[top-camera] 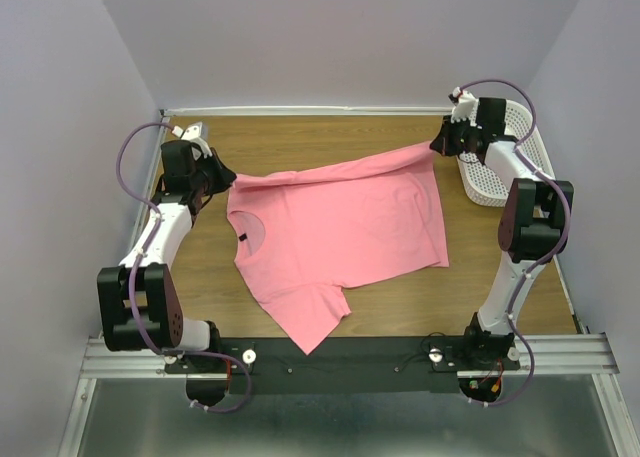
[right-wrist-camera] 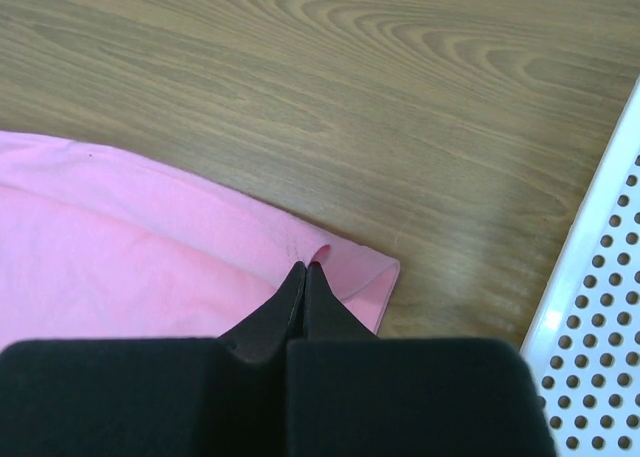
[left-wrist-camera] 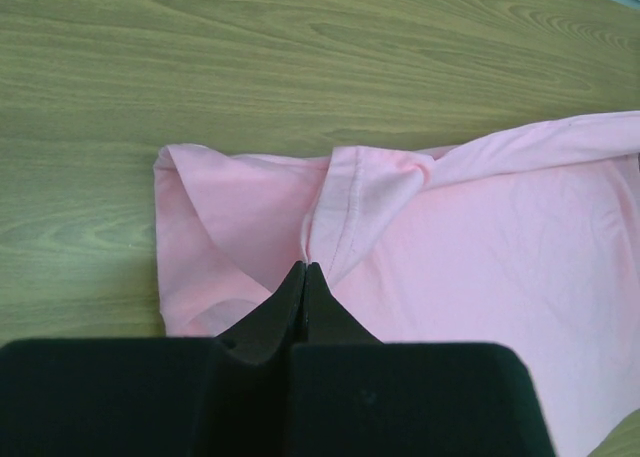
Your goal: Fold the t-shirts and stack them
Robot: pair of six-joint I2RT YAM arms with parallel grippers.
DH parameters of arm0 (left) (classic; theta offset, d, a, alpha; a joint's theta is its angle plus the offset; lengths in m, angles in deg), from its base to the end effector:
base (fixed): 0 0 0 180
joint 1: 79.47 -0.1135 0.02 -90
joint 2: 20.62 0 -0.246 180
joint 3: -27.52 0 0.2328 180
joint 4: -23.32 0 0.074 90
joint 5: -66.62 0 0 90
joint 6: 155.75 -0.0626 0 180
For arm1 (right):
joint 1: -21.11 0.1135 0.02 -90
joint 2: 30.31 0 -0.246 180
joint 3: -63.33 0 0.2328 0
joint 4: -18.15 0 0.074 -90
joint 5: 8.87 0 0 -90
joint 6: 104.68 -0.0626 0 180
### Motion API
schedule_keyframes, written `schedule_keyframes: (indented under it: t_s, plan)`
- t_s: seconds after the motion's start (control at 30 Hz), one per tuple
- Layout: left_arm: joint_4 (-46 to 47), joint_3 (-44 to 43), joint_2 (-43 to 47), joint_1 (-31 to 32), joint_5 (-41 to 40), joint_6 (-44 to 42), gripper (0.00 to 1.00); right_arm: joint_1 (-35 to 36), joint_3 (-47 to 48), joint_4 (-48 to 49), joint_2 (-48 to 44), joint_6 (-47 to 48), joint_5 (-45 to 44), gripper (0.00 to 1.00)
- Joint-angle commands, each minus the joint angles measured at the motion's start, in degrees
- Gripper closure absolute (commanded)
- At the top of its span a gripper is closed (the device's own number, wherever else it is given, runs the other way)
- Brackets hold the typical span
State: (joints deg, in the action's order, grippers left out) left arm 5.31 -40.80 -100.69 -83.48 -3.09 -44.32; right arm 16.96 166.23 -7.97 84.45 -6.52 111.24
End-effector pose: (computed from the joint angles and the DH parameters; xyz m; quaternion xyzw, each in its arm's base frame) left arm 0.3214 0.0008 0.2425 -0.1013 0.8500 -0.2254 0.4652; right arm 0.4530 -0.0014 0.2102 -0.1442 0.8634 0.1867 0.4461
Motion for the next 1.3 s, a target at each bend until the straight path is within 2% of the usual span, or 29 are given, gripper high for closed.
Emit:
schedule_keyframes:
  t_s: [0.0,0.33,0.47,0.5,0.53,0.63,0.7,0.87,1.07,1.27]
  plan:
    - [0.87,1.62,1.85,-0.21,1.94,-0.42,1.0,-0.16,-1.3,0.63,0.29,1.15,-0.58,0.99]
    - [0.96,4.34,2.55,-0.12,2.64,-0.6,1.0,-0.16,-5.42,0.63,-2.78,4.66,-1.54,0.98]
    - [0.79,6.18,3.43,-0.12,3.7,-0.78,1.0,-0.16,-9.98,0.55,-6.98,8.26,-3.64,0.9]
    - [0.52,6.54,3.52,-0.12,3.96,-0.78,1.0,-0.16,-11.22,0.55,-8.66,9.4,-4.17,0.86]
    - [0.26,7.24,3.69,-0.03,4.05,-1.04,1.0,-0.16,-12.89,0.55,-10.33,10.63,-4.35,0.72]
    - [-0.44,8.38,4.14,0.32,4.14,-1.48,1.0,-0.16,-18.69,0.63,-17.27,14.15,-4.97,0.58]
    - [-0.53,9.26,4.4,0.32,4.05,-1.57,1.0,-0.16,-21.41,0.55,-20.87,15.21,-5.41,0.52]
    - [-0.62,9.7,5.1,0.58,4.14,-1.48,1.0,-0.16,-21.43,-0.51,-21.78,15.57,-4.28,0.51]
    - [-1.5,10.67,6.24,0.58,4.23,-2.01,1.0,1.06,-10.98,-12.1,-12.2,18.03,7.93,0.51]
    - [-1.94,11.55,6.86,0.67,4.93,-2.36,1.0,2.03,-8.51,-12.37,-10.08,14.78,11.64,0.5]
